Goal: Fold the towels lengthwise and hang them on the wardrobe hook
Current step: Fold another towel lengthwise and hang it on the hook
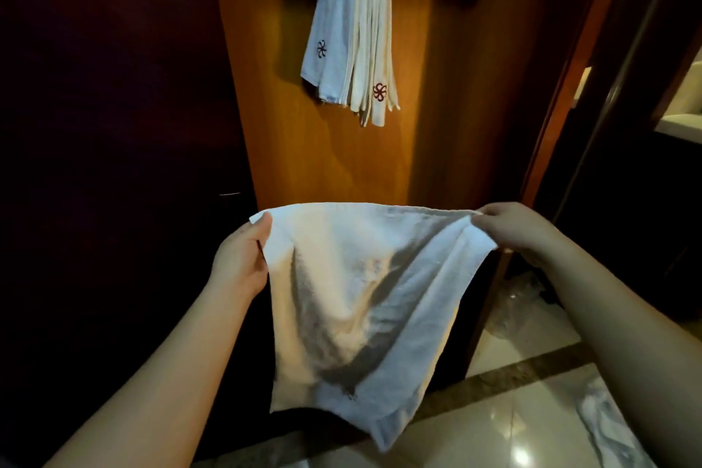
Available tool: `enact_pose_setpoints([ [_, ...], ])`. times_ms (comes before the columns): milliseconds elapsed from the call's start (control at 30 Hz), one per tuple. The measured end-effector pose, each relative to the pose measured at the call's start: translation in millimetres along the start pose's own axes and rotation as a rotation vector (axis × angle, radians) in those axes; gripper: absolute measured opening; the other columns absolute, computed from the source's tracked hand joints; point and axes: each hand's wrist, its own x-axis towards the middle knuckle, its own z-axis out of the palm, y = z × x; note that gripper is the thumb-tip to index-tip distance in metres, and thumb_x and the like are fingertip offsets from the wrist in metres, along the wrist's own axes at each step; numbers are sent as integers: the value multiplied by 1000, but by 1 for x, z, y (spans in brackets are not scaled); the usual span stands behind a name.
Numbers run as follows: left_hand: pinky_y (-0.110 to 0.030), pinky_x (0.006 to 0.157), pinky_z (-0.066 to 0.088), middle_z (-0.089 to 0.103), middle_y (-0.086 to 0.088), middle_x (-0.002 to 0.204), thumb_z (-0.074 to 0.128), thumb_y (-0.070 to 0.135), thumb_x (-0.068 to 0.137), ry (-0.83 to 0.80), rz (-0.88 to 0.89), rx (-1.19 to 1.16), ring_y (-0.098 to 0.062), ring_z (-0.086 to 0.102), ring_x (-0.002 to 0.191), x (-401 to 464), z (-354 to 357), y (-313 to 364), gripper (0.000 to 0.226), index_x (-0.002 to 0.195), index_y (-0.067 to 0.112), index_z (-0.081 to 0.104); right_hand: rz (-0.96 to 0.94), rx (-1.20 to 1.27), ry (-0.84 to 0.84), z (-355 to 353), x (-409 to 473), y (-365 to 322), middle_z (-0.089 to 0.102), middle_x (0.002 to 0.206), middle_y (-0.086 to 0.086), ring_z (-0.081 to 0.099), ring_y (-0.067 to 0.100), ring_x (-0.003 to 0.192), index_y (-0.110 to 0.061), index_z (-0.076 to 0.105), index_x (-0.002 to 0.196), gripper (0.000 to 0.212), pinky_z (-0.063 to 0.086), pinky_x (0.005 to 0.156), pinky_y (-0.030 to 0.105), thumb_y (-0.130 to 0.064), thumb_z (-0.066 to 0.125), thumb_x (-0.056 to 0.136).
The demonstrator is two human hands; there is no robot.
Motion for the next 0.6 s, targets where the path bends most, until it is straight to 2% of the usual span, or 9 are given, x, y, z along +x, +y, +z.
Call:
enact_pose_setpoints([
  [33, -34, 72, 57, 75, -7, 89, 52, 17, 102, -1, 13, 5, -18, 73, 77, -6, 6, 0, 18, 103, 8, 67, -17, 80, -54, 2, -6, -7, 72, 83, 4, 67, 23, 71, -24, 72, 101, 17, 47, 60, 29, -24, 57, 91],
  [100, -30, 63, 57, 75, -8, 85, 52, 15, 101, -7, 42, -14, -17, 73, 73, -23, 20, -1, 19, 103, 5, 67, -74, 272, -162, 12, -21, -21, 66, 75, 8, 57, 17, 57, -31, 67, 109, 24, 41, 49, 24, -17, 59, 92],
  [167, -27, 58, 56, 74, -12, 90, 51, 15, 101, -14, 54, -17, -19, 73, 74, -41, 34, -3, 22, 106, 2, 68, -149, 490, -242, 24, -38, -34, 59, 75, 13, 51, 21, 60, -31, 69, 111, 26, 38, 48, 24, -13, 57, 96],
  [233, -28, 61, 57, 75, -15, 95, 48, 16, 103, -61, 58, 22, -23, 73, 81, -59, 47, -5, 26, 108, 1, 68, -210, 679, -291, 33, -55, -48, 54, 70, 12, 45, 22, 56, -25, 71, 107, 24, 33, 47, 24, -12, 52, 100],
  [300, -35, 74, 58, 75, -15, 102, 48, 20, 104, -103, 78, 114, -28, 72, 92, -73, 58, -5, 28, 111, 4, 70, -273, 766, -333, 38, -69, -62, 54, 64, 3, 44, 13, 50, -19, 71, 104, 23, 32, 47, 22, -13, 49, 103],
  [367, -40, 86, 55, 74, -12, 108, 49, 24, 103, -153, 84, 196, -30, 70, 103, -87, 66, -2, 29, 116, 9, 70, -346, 766, -372, 38, -79, -73, 60, 70, -6, 50, 5, 56, -19, 71, 102, 22, 38, 50, 19, -17, 50, 103],
  [467, -41, 86, 54, 74, -15, 107, 49, 26, 102, -257, 109, 230, -33, 70, 102, -106, 76, 4, 30, 115, 11, 72, -450, 685, -388, 34, -87, -82, 66, 83, -20, 59, 0, 75, -27, 71, 103, 26, 47, 64, 19, -8, 53, 100],
  [533, -42, 88, 53, 74, -17, 107, 52, 27, 98, -283, 133, 202, -35, 70, 101, -117, 80, 7, 31, 113, 10, 73, -541, 556, -362, 33, -90, -83, 68, 93, -18, 62, 2, 86, -32, 67, 106, 40, 50, 77, 21, 3, 53, 94],
  [600, -43, 90, 52, 73, -19, 107, 53, 27, 95, -279, 153, 176, -36, 70, 101, -123, 82, 7, 32, 111, 9, 73, -635, 395, -258, 33, -94, -83, 66, 104, -18, 63, 4, 98, -41, 63, 104, 42, 48, 85, 17, -1, 59, 91],
])
